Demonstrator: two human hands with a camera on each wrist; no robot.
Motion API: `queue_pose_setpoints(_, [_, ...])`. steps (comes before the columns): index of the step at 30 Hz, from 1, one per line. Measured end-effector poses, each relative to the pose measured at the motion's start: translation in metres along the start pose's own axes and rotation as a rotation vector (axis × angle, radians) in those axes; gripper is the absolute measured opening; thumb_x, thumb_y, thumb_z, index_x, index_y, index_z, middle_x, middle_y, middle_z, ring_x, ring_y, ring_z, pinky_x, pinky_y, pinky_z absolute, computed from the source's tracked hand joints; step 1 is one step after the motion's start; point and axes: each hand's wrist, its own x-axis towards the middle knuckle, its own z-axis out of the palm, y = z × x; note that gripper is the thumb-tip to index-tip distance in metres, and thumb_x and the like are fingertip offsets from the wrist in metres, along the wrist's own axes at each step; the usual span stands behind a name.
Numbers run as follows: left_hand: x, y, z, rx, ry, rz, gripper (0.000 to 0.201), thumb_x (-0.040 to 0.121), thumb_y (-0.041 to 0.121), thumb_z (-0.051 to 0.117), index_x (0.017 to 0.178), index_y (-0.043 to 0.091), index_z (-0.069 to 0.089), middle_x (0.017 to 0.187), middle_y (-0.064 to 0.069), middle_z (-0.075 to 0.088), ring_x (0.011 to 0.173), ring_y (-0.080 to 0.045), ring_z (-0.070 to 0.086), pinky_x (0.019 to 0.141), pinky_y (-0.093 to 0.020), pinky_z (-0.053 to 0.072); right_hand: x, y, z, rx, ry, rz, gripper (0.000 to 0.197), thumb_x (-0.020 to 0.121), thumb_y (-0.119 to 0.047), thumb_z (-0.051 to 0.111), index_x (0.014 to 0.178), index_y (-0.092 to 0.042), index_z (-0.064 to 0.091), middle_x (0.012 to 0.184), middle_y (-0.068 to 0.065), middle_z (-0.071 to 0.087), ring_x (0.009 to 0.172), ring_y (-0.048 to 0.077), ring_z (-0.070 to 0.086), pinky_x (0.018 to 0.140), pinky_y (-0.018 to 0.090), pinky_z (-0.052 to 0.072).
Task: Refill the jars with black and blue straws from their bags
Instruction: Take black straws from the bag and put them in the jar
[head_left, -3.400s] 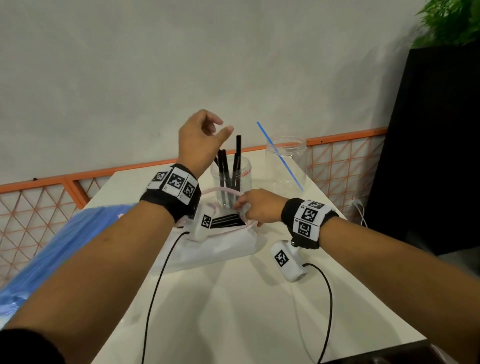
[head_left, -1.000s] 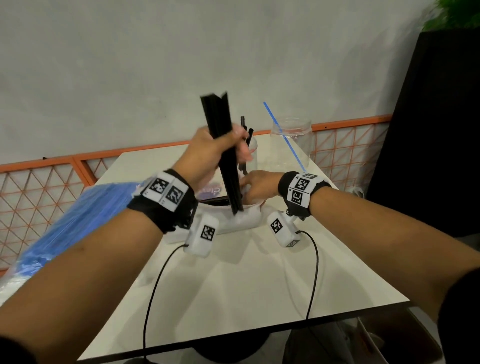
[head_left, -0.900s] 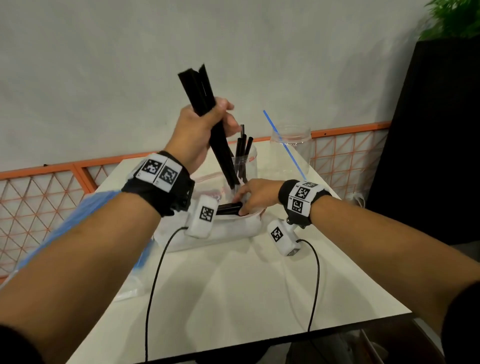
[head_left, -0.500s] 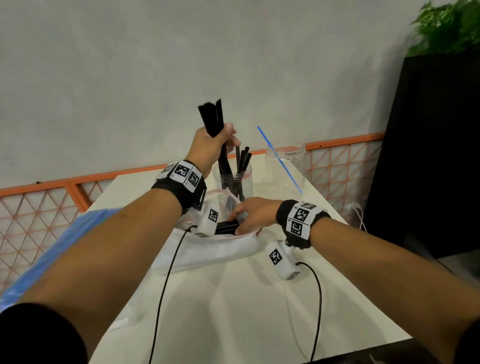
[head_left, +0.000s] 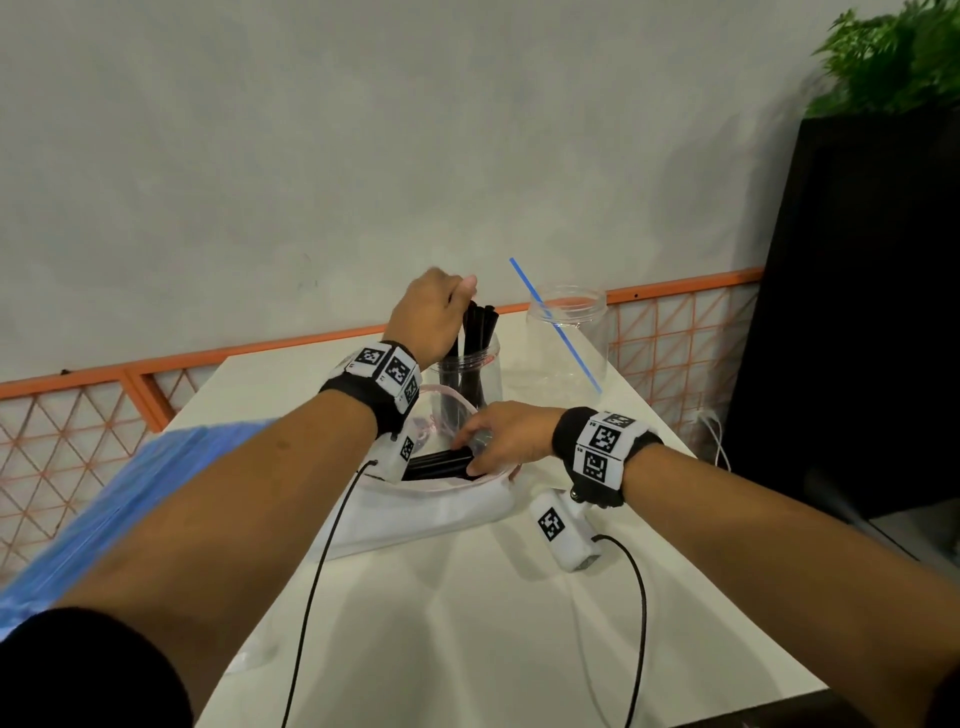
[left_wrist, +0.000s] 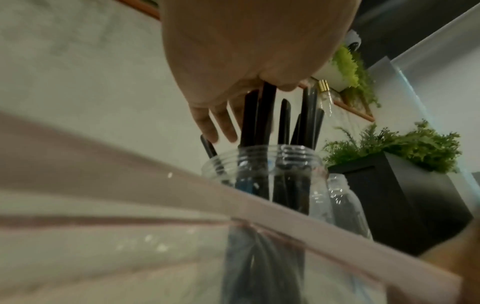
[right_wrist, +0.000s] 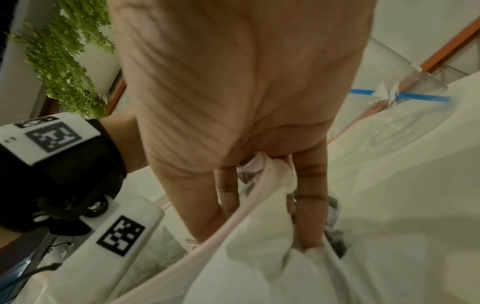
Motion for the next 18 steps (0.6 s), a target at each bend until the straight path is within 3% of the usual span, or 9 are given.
queue_pose_setpoints(2, [-0.002, 0.007, -0.010, 0.007, 0.152, 0.050, 0.036, 0.103, 0.038, 0.043, 0.107, 0.011, 0.066, 0.108, -0.010, 0.058, 0.102, -0.023, 0.054, 0.090, -0.036, 0.044, -0.001, 0.000, -0.001, 0.003, 0.010, -0.001, 0.041, 0.084, -0.017, 0.066, 0.124, -0.020, 0.060, 0.128, 0.003, 0.051, 0.111, 0.020, 0.053, 0.093, 0.038, 0.052])
queue_pose_setpoints(4, [-0.011, 0.018, -0.020, -0.068, 0.276, 0.068, 0.019, 0.095, 0.032, 0.054, 0.092, 0.016, 0.065, 0.092, -0.003, 0.061, 0.084, -0.015, 0.057, 0.076, -0.028, 0.045, -0.001, -0.001, -0.003, -0.002, 0.026, 0.005, 0.044, 0.082, -0.012, 0.065, 0.125, -0.019, 0.060, 0.127, 0.004, 0.052, 0.109, 0.020, 0.055, 0.091, 0.037, 0.053])
queue_pose_setpoints(5, [-0.016, 0.023, -0.024, -0.146, 0.250, 0.043, 0.014, 0.091, 0.026, 0.059, 0.082, 0.017, 0.064, 0.080, 0.000, 0.063, 0.072, -0.013, 0.058, 0.068, -0.026, 0.046, -0.002, -0.001, -0.003, -0.009, 0.035, 0.009, 0.046, 0.081, -0.011, 0.066, 0.126, -0.019, 0.059, 0.127, 0.004, 0.053, 0.108, 0.020, 0.055, 0.090, 0.036, 0.054])
queue_pose_setpoints(7, [-0.031, 0.030, -0.025, -0.261, -0.004, -0.074, 0.018, 0.085, 0.016, 0.062, 0.067, 0.012, 0.065, 0.058, 0.003, 0.063, 0.051, -0.010, 0.057, 0.054, -0.024, 0.047, -0.002, -0.002, -0.004, -0.027, 0.071, 0.016, 0.051, 0.079, -0.010, 0.067, 0.129, -0.017, 0.057, 0.123, 0.000, 0.052, 0.105, 0.019, 0.056, 0.088, 0.034, 0.054])
queue_pose_setpoints(9, [-0.048, 0.028, -0.020, -0.148, -0.386, -0.173, 0.018, 0.083, 0.012, 0.065, 0.066, 0.009, 0.070, 0.054, 0.000, 0.066, 0.046, -0.010, 0.060, 0.048, -0.022, 0.049, -0.002, -0.004, -0.005, -0.060, 0.121, 0.029, 0.050, 0.076, -0.010, 0.070, 0.124, -0.011, 0.057, 0.111, 0.000, 0.055, 0.097, 0.020, 0.057, 0.082, 0.033, 0.055])
queue_pose_setpoints(10, [-0.056, 0.024, -0.015, -0.017, -0.553, -0.187, 0.015, 0.083, 0.013, 0.066, 0.070, 0.007, 0.072, 0.061, -0.002, 0.070, 0.053, -0.012, 0.065, 0.052, -0.023, 0.053, -0.002, -0.005, -0.005, -0.072, 0.139, 0.035, 0.047, 0.074, -0.009, 0.072, 0.118, -0.007, 0.058, 0.106, 0.005, 0.058, 0.093, 0.023, 0.059, 0.079, 0.035, 0.053])
queue_pose_setpoints(12, [-0.068, 0.013, -0.004, 0.273, -0.726, -0.156, 0.013, 0.084, 0.016, 0.066, 0.080, 0.004, 0.071, 0.084, -0.008, 0.073, 0.074, -0.019, 0.066, 0.068, -0.028, 0.054, -0.002, -0.007, -0.004, -0.098, 0.166, 0.031, 0.045, 0.072, -0.009, 0.073, 0.114, -0.007, 0.058, 0.108, 0.014, 0.061, 0.092, 0.026, 0.059, 0.079, 0.036, 0.053])
queue_pose_setpoints(14, [-0.077, 0.002, 0.006, 0.422, -0.748, -0.119, 0.012, 0.084, 0.019, 0.068, 0.088, 0.008, 0.068, 0.099, -0.008, 0.069, 0.084, -0.021, 0.059, 0.077, -0.030, 0.048, -0.003, -0.008, -0.004, -0.113, 0.204, 0.010, 0.058, 0.071, -0.009, 0.073, 0.126, -0.012, 0.055, 0.119, 0.011, 0.059, 0.102, 0.026, 0.058, 0.087, 0.037, 0.053])
queue_pose_setpoints(18, [-0.084, -0.014, 0.015, 0.375, -0.697, -0.159, 0.028, 0.080, 0.024, 0.075, 0.106, 0.012, 0.074, 0.106, -0.003, 0.070, 0.096, -0.021, 0.062, 0.088, -0.033, 0.051, -0.006, -0.007, -0.003, -0.102, 0.234, -0.020, 0.072, 0.071, -0.007, 0.072, 0.138, -0.018, 0.046, 0.133, 0.005, 0.052, 0.116, 0.023, 0.052, 0.096, 0.034, 0.048])
